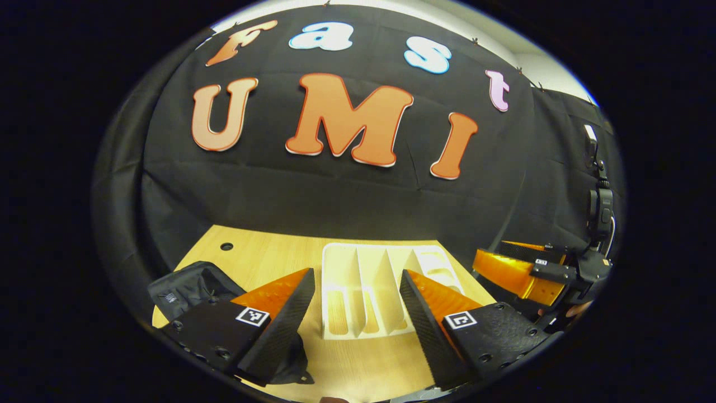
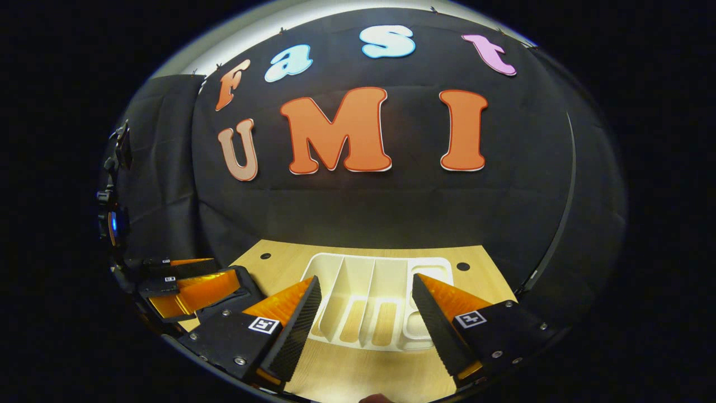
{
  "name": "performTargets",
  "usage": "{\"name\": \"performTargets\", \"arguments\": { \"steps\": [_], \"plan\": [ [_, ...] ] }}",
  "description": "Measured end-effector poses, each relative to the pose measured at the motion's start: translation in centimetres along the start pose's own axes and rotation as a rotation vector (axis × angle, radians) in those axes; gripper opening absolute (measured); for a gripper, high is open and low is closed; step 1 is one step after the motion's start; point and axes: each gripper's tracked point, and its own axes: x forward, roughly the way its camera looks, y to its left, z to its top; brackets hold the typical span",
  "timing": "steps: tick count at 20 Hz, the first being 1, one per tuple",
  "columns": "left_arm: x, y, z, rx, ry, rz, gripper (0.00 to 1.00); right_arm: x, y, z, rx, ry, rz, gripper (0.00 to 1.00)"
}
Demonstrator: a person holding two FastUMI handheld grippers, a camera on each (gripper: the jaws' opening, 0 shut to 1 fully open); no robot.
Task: Open the schoolbag, grab two books from the bookshelf and put them into the schoolbag.
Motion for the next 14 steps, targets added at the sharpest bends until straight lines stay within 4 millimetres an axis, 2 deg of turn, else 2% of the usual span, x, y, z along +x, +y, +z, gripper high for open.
{"name": "performTargets", "arguments": {
  "steps": [4, 6, 9, 12, 14],
  "plan": [
    [0.0, -1.4, 2.5, 0.042, -0.135, 0.057, 0.98, -1.8, -2.8, 0.1, -0.063, -0.022, -0.017, 0.98],
    [0.0, -2.0, 3.4, 0.044, -0.172, 0.077, 0.98, -3.2, -2.7, 0.7, -0.077, -0.059, 0.019, 0.98],
    [-0.5, -2.6, 4.9, 0.037, -0.242, 0.098, 0.98, -4.3, -3.8, 2.2, -0.111, -0.134, 0.008, 0.98],
    [-2.2, -4.3, 5.5, 0.054, -0.295, 0.116, 0.98, -5.7, -4.5, 3.9, -0.103, -0.218, -0.003, 0.98],
    [-2.5, -4.5, 5.8, 0.053, -0.318, 0.122, 0.98, -6.2, -5.3, 4.7, -0.104, -0.266, -0.026, 0.98]
  ]
}}
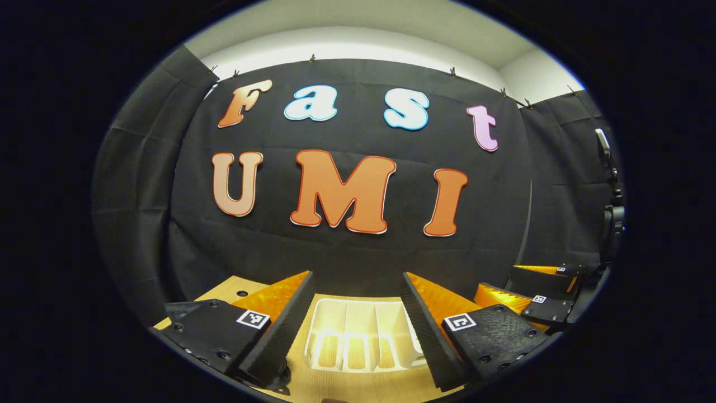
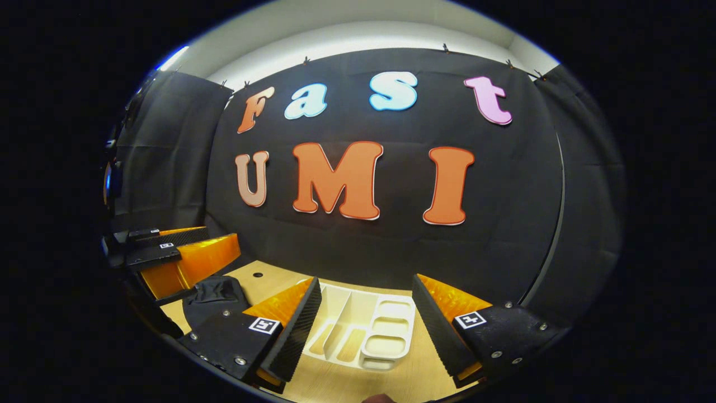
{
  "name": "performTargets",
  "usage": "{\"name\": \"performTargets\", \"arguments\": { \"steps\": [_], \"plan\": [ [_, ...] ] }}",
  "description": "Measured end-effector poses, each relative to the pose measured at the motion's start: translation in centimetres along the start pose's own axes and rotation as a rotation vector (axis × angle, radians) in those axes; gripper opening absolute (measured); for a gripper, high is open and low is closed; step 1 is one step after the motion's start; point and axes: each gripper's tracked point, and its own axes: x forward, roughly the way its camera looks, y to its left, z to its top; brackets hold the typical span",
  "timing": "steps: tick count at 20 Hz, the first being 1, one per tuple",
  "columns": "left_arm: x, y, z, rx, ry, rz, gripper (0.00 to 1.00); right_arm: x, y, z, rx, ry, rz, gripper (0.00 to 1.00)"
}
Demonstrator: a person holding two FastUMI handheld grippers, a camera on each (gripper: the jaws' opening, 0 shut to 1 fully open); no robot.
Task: Open the schoolbag, grab two books from the bookshelf and put them into the schoolbag.
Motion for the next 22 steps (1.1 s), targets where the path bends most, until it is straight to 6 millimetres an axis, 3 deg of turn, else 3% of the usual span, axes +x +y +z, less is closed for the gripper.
{"name": "performTargets", "arguments": {
  "steps": [3, 7, 10, 12, 20, 22],
  "plan": [
    [0.0, 0.0, 0.5, 0.000, -0.025, -0.002, 0.98, -0.1, -1.1, 0.2, 0.000, -0.034, -0.030, 0.97],
    [0.0, 0.0, 0.2, 0.011, -0.047, 0.003, 0.98, 0.4, -0.7, -0.5, -0.013, -0.032, -0.035, 0.97],
    [0.4, 0.1, -1.0, 0.063, -0.024, -0.012, 0.95, 0.5, 0.1, -1.9, -0.015, -0.003, -0.034, 0.97],
    [0.7, 0.5, -0.6, 0.079, -0.044, -0.008, 0.96, 0.5, 0.8, -2.8, -0.021, 0.013, -0.036, 0.97],
    [1.1, 2.7, -2.4, 0.034, -0.023, 0.005, 0.98, 1.1, 1.8, -3.5, -0.013, 0.027, -0.059, 0.97],
    [1.0, 3.0, -2.2, 0.019, -0.025, 0.000, 0.96, 1.1, 2.5, -3.7, -0.018, 0.038, -0.042, 0.97]
  ]
}}
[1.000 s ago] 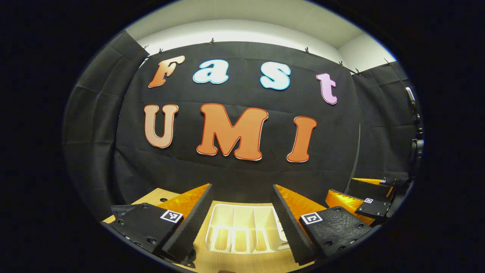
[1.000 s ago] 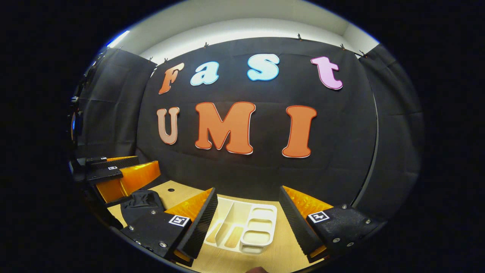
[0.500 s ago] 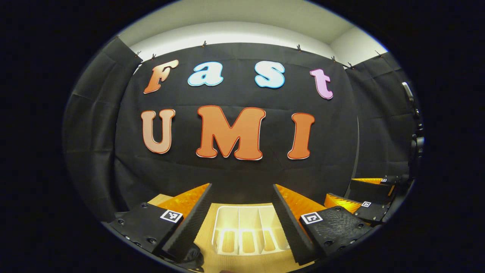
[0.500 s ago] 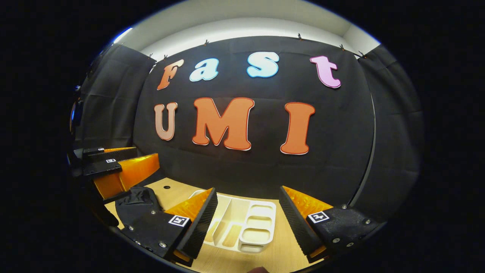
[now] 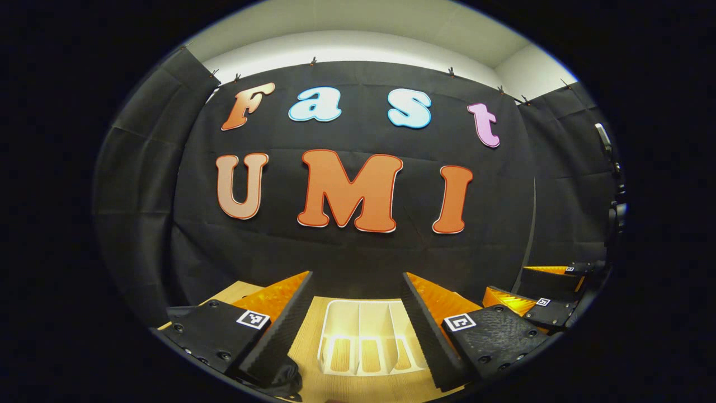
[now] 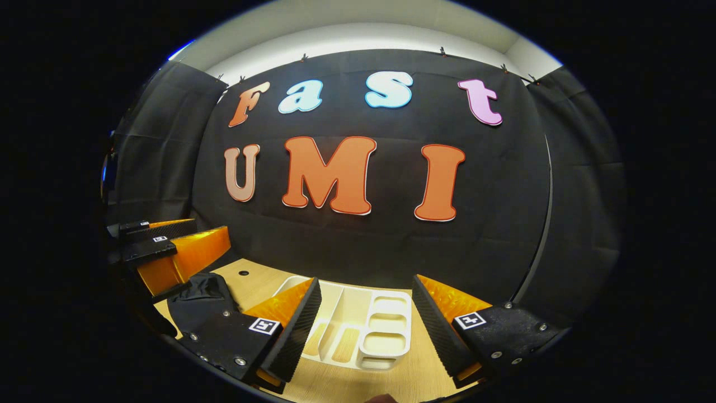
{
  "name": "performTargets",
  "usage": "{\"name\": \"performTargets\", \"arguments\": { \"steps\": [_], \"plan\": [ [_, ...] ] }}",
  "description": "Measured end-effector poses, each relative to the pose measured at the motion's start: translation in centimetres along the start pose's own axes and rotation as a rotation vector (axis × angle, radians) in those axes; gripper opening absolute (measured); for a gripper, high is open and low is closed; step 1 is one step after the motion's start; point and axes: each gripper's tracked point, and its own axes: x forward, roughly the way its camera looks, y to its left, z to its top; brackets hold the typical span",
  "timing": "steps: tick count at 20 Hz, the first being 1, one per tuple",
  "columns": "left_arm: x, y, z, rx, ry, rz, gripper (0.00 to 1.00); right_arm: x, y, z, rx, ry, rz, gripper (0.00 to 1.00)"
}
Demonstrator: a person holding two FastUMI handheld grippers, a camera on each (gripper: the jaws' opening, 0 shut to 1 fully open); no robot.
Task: Open the schoolbag, grab two books from the bookshelf and put them into the schoolbag.
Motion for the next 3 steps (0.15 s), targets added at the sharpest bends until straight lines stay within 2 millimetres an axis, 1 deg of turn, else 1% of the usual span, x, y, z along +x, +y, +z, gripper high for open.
{"name": "performTargets", "arguments": {
  "steps": [1, 2, 3],
  "plan": [
    [-0.2, 0.0, 0.8, -0.019, -0.025, -0.010, 0.98, 0.0, 0.0, 0.0, -0.001, -0.001, -0.002, 0.97],
    [-0.2, 0.1, 1.7, -0.027, -0.049, -0.015, 0.96, 0.0, 0.1, 0.2, 0.000, -0.004, -0.003, 0.97],
    [-0.3, 0.3, 2.1, -0.022, -0.061, -0.014, 0.98, 0.0, 0.1, 0.3, 0.001, -0.008, -0.005, 0.97]
  ]
}}
